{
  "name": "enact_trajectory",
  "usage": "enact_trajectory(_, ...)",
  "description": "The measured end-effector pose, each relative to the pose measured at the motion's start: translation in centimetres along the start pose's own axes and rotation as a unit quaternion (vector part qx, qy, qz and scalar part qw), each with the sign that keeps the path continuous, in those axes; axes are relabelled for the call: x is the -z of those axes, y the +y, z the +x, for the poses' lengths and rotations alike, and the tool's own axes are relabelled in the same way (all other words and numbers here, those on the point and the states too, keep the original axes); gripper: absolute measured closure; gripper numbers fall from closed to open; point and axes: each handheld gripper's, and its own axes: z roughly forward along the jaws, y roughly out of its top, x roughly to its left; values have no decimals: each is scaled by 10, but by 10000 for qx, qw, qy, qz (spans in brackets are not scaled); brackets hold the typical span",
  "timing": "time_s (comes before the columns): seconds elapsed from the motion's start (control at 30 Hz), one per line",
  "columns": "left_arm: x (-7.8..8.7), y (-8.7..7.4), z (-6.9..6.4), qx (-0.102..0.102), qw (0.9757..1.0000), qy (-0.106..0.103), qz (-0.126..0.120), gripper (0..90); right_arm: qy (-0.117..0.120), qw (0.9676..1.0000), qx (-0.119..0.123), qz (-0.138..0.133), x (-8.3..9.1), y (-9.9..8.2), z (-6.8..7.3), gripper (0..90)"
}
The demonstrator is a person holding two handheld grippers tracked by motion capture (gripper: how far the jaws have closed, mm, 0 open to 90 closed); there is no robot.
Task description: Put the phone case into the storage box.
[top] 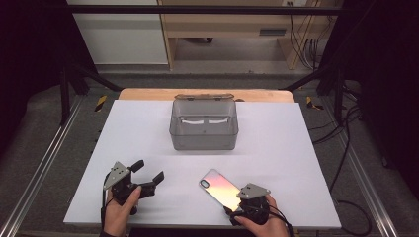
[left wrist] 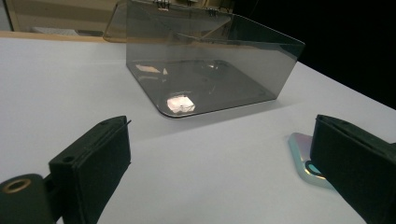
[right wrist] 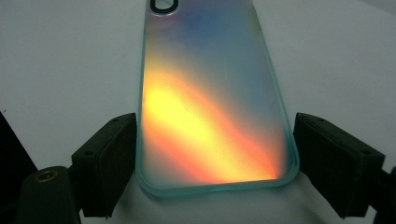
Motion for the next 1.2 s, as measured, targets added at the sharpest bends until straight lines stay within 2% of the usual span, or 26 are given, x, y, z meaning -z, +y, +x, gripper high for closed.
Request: enact_trajectory(1.2, 0, 0, 0, -5, 10000, -3, -3, 50, 27, 10000, -7, 38, 1, 2, 0, 168)
